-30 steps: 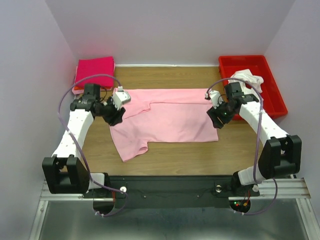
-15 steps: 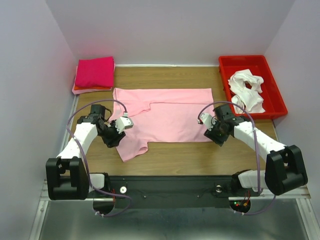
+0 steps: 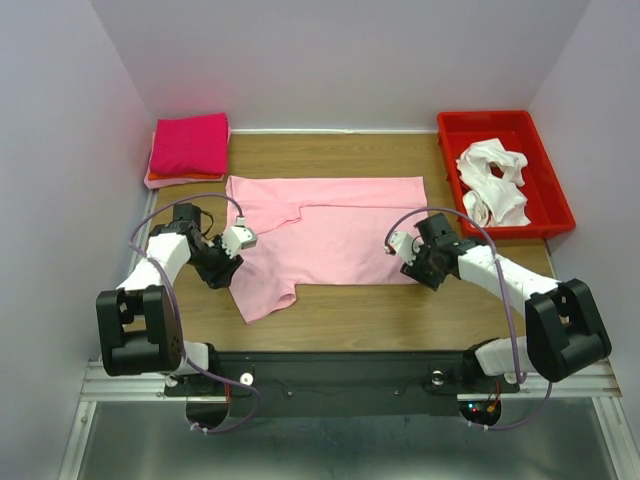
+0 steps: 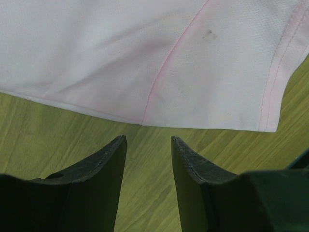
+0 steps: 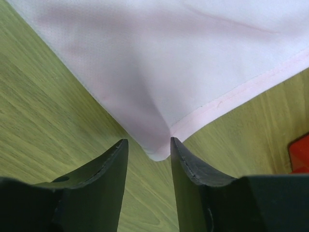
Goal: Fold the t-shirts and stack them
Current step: Fold the tshirt
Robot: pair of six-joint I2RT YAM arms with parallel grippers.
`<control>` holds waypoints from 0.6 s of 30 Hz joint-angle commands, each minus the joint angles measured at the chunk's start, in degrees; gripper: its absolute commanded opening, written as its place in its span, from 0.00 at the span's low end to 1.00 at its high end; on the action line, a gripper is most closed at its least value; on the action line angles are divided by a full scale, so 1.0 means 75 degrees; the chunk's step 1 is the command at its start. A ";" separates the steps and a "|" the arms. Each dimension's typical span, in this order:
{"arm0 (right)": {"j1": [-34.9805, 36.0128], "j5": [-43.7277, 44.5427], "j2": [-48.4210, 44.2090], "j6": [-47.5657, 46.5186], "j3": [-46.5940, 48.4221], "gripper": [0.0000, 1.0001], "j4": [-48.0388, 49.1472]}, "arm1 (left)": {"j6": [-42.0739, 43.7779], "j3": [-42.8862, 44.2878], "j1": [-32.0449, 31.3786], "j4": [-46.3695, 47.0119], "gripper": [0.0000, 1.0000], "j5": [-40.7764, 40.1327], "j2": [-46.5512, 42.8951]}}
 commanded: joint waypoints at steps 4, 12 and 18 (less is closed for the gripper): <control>0.0078 0.0103 0.0167 -0.0178 -0.0247 0.41 0.0369 | 0.0180 -0.0047 0.0031 0.0096 0.52 0.0079 -0.0174; 0.0078 0.0161 0.0284 -0.0201 -0.0364 0.32 0.0451 | 0.0320 -0.0386 0.0007 0.0366 0.53 0.0090 -0.0175; 0.0078 0.0161 0.0425 -0.0131 -0.0329 0.18 0.0462 | 0.0578 -0.0574 -0.0121 0.0331 0.55 0.0231 -0.0385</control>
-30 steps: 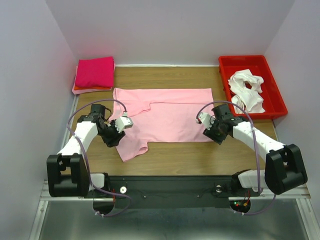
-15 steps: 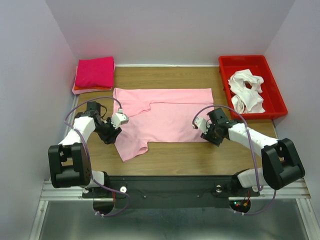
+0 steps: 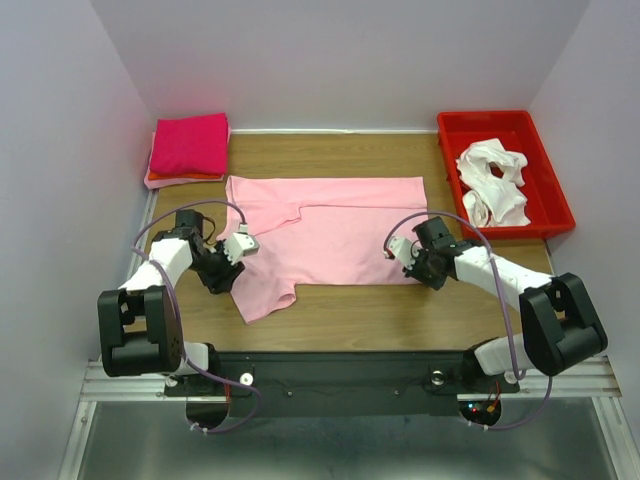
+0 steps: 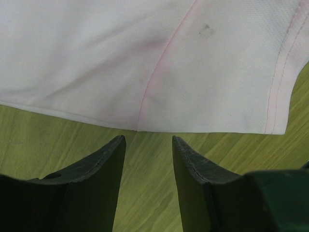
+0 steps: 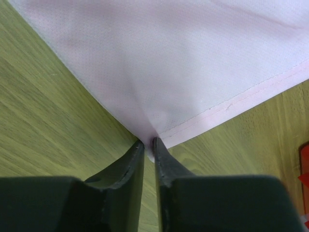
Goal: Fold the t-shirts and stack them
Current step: Fold the tshirt
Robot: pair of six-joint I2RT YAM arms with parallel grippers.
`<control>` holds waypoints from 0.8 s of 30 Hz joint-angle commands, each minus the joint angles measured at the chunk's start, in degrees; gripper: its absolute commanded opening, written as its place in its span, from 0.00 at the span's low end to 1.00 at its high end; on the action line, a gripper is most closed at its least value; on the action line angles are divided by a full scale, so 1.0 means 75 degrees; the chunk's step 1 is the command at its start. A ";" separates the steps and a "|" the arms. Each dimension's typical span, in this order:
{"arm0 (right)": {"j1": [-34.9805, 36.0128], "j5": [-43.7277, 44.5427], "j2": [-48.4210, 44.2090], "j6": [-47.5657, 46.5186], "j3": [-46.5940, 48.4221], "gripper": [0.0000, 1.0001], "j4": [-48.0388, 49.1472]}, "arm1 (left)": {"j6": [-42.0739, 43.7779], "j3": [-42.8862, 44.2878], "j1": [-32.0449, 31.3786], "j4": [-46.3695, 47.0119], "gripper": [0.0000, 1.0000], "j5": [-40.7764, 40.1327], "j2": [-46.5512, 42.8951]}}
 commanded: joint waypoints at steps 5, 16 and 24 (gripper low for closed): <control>0.0040 0.0065 0.0277 0.0041 -0.0014 0.03 0.0209 | 0.0155 -0.0430 -0.0396 0.0308 0.56 0.0114 -0.0421; 0.0041 0.0335 0.0312 0.0030 0.0068 0.01 0.0197 | -0.0256 -0.1004 -0.1311 0.1153 0.44 -0.0565 -0.0093; 0.0040 0.0476 -0.0097 0.0123 0.0021 0.01 -0.0060 | -0.0138 -0.1145 -0.1323 0.0533 0.07 -0.0566 -0.0865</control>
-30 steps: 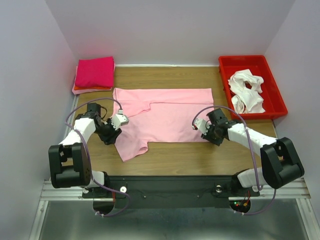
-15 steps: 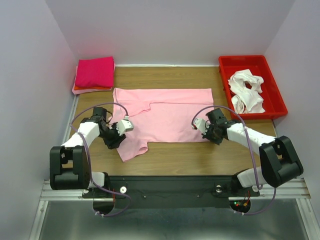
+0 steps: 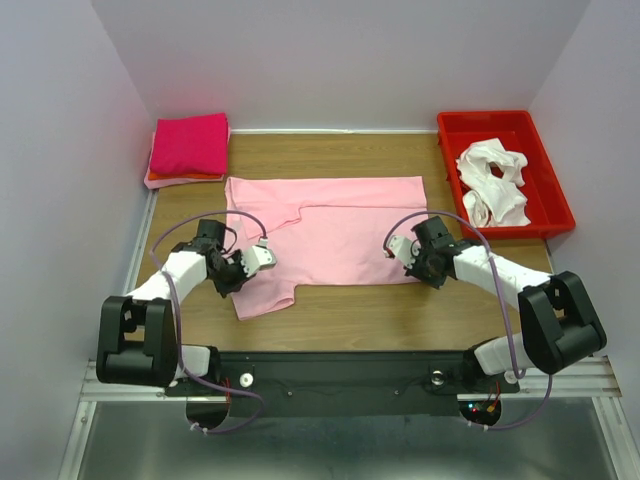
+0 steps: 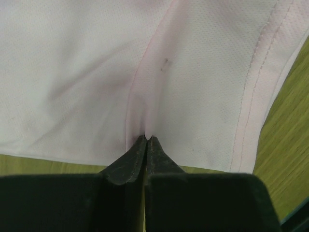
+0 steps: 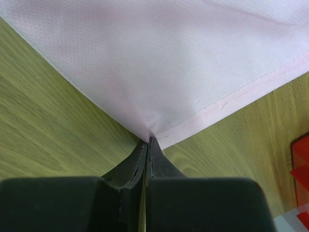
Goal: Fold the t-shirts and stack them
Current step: Fold the tshirt
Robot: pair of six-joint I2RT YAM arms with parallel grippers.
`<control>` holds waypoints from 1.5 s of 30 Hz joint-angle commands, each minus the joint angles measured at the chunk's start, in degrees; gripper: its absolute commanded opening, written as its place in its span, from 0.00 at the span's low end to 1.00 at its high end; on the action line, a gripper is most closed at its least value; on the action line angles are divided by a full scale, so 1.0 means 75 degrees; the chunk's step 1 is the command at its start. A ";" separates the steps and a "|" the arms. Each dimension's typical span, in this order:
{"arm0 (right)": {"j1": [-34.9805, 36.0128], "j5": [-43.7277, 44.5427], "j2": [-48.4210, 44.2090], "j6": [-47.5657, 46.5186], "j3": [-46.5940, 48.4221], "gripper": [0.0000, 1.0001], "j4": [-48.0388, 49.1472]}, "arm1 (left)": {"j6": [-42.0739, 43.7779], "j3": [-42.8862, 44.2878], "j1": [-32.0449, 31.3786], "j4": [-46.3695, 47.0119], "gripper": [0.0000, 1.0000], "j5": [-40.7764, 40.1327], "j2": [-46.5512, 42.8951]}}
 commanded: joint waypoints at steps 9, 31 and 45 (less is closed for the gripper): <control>0.0038 0.0135 -0.1127 0.0226 0.0094 0.00 -0.1076 | -0.0069 0.0449 0.0129 -0.1734 0.00 0.0187 -0.1411; -0.0524 0.0334 0.1130 -0.0945 0.2999 0.01 -0.1522 | -0.0409 0.3741 0.0668 -0.1771 0.00 0.0809 0.0696; -0.1146 0.0053 0.3100 -0.1332 0.4956 0.01 -0.1522 | -0.0526 0.5604 0.0680 -0.1489 0.00 0.0856 0.2781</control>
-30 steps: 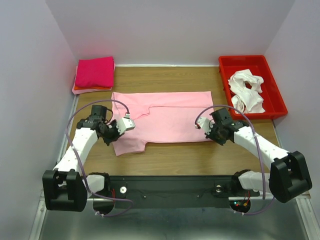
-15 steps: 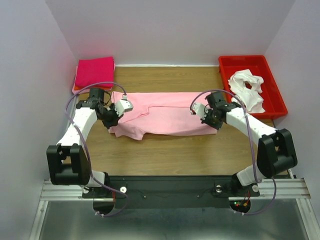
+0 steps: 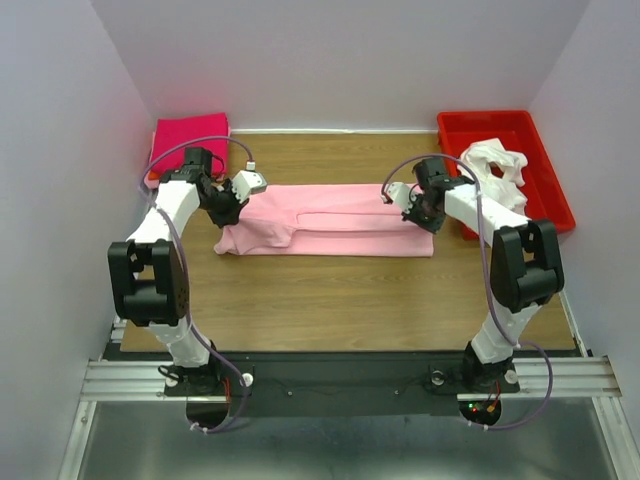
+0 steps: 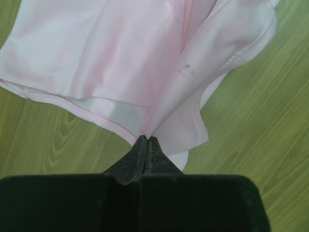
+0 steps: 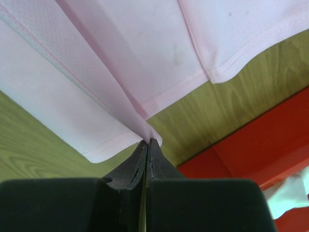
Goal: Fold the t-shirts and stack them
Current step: Fold the tshirt
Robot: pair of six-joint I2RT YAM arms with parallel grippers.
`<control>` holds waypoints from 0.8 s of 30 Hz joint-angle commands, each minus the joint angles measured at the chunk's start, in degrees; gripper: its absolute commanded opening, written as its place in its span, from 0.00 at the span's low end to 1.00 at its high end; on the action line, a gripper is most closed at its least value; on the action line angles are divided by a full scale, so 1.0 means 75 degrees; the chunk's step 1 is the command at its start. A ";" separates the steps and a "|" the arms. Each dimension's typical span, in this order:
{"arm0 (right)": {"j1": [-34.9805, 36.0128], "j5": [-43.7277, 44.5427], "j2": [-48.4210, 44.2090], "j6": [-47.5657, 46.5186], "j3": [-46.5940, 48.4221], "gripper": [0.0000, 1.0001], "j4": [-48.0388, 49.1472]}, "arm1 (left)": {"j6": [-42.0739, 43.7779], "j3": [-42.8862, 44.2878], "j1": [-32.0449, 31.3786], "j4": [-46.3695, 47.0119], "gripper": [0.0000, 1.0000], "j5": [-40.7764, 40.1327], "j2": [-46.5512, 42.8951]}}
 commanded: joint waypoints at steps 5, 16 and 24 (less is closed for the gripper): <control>-0.0155 -0.0093 0.0731 -0.0374 0.0990 0.01 -0.0018 | -0.0153 0.1062 0.0024 0.0187 0.00 0.0173 0.0876; -0.0273 -0.0117 0.1599 -0.0350 0.1693 0.00 -0.0007 | -0.0364 0.1237 0.0024 0.0831 0.00 0.0068 0.1708; -0.0273 0.0118 0.1893 0.0082 0.2092 0.56 0.0040 | -0.0949 0.1519 0.0024 0.1195 0.40 -0.0025 0.2072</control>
